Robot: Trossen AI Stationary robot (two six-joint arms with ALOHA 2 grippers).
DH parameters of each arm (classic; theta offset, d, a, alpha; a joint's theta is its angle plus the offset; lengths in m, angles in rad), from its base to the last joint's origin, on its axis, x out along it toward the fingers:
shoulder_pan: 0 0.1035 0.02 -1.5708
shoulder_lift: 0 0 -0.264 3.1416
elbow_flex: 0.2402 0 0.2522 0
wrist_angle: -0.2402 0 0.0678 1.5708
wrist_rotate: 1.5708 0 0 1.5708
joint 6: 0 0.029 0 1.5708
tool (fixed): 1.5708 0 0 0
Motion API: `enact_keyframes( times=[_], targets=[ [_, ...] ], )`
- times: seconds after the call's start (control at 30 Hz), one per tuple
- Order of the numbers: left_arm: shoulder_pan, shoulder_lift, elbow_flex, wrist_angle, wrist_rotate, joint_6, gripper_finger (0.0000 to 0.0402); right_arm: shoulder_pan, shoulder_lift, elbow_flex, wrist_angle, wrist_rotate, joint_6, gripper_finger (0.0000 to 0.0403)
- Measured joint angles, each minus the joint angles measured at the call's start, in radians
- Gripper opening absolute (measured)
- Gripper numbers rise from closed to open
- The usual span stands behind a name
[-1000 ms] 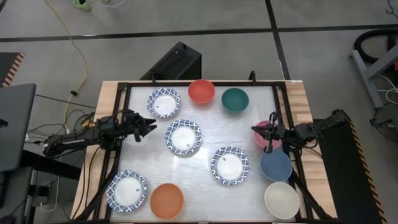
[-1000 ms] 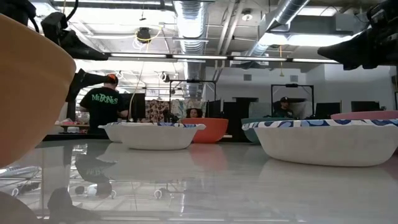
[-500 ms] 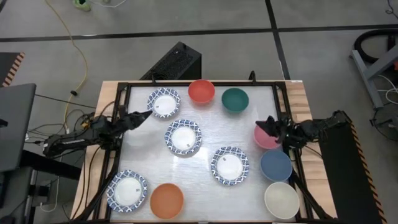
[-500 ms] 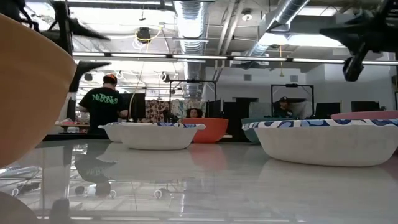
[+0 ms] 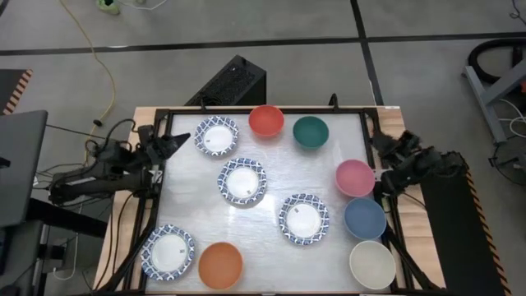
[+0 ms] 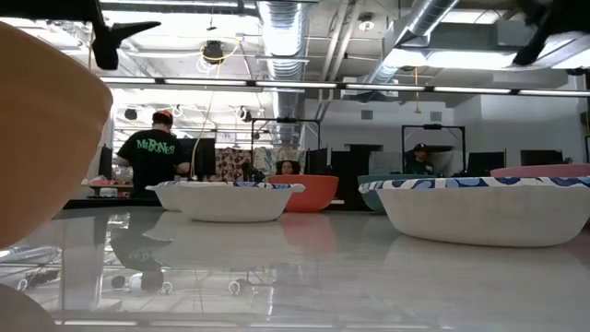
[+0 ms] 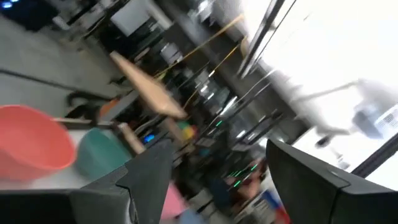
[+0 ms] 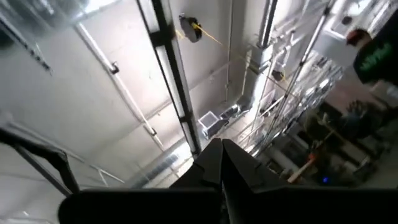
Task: Nest bowls inside each other by size order
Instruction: Stack the top left blue patterned bowl into the bottom right blue patterned bowl
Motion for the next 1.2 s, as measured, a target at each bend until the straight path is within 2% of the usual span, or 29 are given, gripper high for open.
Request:
enact_keyframes(
  times=[0.13,0.3,0.37,0.5,0.67,0.83,1.03,1.2],
  targets=[
    [0.0,0.139,0.187,-0.259,-0.005,0.029,0.0249,0.002,0.018,0.188,-0.329,0.011,-0.115,0.0036],
    [0.0,0.355,0.441,-0.662,-0.076,0.034,0.0249,0.002,0.139,0.449,-0.805,0.112,-0.136,0.0067],
    [0.0,0.444,0.528,-0.817,-0.102,0.063,0.0249,0.002,0.204,0.523,-0.909,0.138,-0.148,0.0084],
    [0.0,0.626,0.642,-1.016,-0.105,0.257,0.0249,0.001,0.321,0.62,-1.04,0.148,-0.174,0.0126],
    [0.0,0.803,0.654,-1.06,-0.128,0.538,0.0249,0.0,0.413,0.654,-1.082,0.167,-0.174,0.0169],
    [0.0,0.912,0.649,-1.067,-0.14,0.77,0.0249,0.0,0.452,0.654,-1.087,0.165,-0.172,0.0184],
    [0.011,0.936,0.637,-1.007,-0.079,0.957,0.0249,0.001,0.46,0.655,-1.084,0.165,-0.153,0.018],
    [0.057,0.886,0.516,-0.898,-0.015,1.014,0.0249,0.001,0.459,0.655,-1.084,0.165,-0.142,0.0179]
  ],
)
